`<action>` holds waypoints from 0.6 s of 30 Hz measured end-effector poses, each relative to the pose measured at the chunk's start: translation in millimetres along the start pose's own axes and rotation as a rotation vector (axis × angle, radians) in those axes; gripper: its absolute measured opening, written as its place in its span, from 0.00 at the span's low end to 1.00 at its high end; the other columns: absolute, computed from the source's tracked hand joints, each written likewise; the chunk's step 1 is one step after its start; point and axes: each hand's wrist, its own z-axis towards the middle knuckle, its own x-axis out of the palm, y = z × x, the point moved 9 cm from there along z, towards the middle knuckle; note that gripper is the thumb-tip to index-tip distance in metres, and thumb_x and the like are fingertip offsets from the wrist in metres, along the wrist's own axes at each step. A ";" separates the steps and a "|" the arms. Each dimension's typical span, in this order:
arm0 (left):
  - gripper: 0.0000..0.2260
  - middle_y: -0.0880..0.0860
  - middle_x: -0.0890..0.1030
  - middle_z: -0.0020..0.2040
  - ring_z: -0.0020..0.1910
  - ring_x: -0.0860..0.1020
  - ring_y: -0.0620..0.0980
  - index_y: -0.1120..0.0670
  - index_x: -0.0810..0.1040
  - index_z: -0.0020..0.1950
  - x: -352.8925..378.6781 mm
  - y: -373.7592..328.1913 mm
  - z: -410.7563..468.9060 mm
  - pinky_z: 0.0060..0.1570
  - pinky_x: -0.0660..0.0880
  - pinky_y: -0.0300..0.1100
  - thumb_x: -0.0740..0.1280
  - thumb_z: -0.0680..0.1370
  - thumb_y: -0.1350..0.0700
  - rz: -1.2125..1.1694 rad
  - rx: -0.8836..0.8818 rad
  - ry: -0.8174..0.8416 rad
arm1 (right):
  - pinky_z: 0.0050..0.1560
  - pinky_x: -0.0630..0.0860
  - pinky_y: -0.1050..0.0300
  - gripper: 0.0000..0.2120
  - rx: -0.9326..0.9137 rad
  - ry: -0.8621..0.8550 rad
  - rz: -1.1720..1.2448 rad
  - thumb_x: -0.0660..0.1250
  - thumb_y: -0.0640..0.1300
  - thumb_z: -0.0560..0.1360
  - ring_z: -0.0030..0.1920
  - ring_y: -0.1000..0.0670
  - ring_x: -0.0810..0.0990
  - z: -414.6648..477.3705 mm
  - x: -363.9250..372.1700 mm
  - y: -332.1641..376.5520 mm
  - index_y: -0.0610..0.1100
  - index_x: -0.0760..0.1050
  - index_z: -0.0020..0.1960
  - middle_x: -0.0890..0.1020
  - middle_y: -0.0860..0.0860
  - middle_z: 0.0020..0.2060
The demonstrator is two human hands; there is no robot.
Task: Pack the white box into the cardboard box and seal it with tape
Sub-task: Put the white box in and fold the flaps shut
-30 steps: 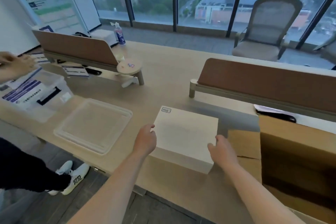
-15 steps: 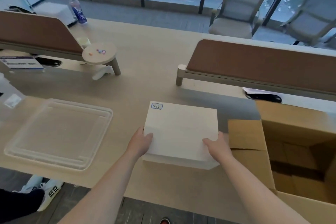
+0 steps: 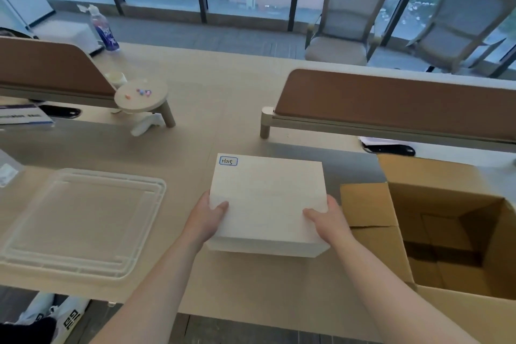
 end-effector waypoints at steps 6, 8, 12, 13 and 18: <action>0.12 0.46 0.84 0.51 0.49 0.82 0.48 0.48 0.78 0.57 -15.2 -85.7 -16.1 0.53 0.78 0.50 0.69 0.74 0.50 -0.003 0.169 -0.029 | 0.56 0.75 0.48 0.19 -0.091 -0.062 0.112 0.68 0.44 0.76 0.54 0.47 0.78 -19.0 -44.0 61.5 0.50 0.69 0.66 0.79 0.52 0.56; 0.15 0.46 0.85 0.49 0.48 0.83 0.49 0.47 0.79 0.55 -9.0 -116.0 -27.1 0.54 0.79 0.52 0.69 0.70 0.46 -0.021 0.228 -0.031 | 0.58 0.76 0.45 0.18 -0.106 -0.081 0.150 0.67 0.44 0.77 0.54 0.47 0.79 -29.0 -68.5 77.4 0.50 0.69 0.66 0.80 0.52 0.55; 0.15 0.48 0.85 0.48 0.47 0.84 0.52 0.49 0.81 0.54 22.0 -161.9 -53.6 0.52 0.80 0.54 0.69 0.69 0.47 -0.083 0.284 -0.017 | 0.56 0.77 0.46 0.15 -0.135 -0.129 0.208 0.66 0.43 0.77 0.52 0.48 0.79 -50.3 -126.3 90.8 0.53 0.70 0.62 0.80 0.52 0.53; 0.14 0.49 0.85 0.48 0.47 0.84 0.52 0.49 0.81 0.54 33.0 -170.2 -60.2 0.51 0.80 0.54 0.69 0.70 0.48 -0.084 0.289 -0.007 | 0.54 0.77 0.47 0.15 -0.136 -0.143 0.203 0.66 0.44 0.77 0.51 0.49 0.79 -55.4 -141.8 90.9 0.53 0.71 0.62 0.79 0.52 0.52; 0.10 0.49 0.84 0.50 0.47 0.82 0.52 0.49 0.81 0.57 100.4 -200.8 -93.8 0.48 0.78 0.48 0.69 0.76 0.54 -0.091 0.324 0.011 | 0.55 0.76 0.44 0.17 -0.094 -0.221 0.165 0.66 0.49 0.76 0.51 0.47 0.78 -70.3 -226.7 68.5 0.51 0.71 0.63 0.79 0.50 0.52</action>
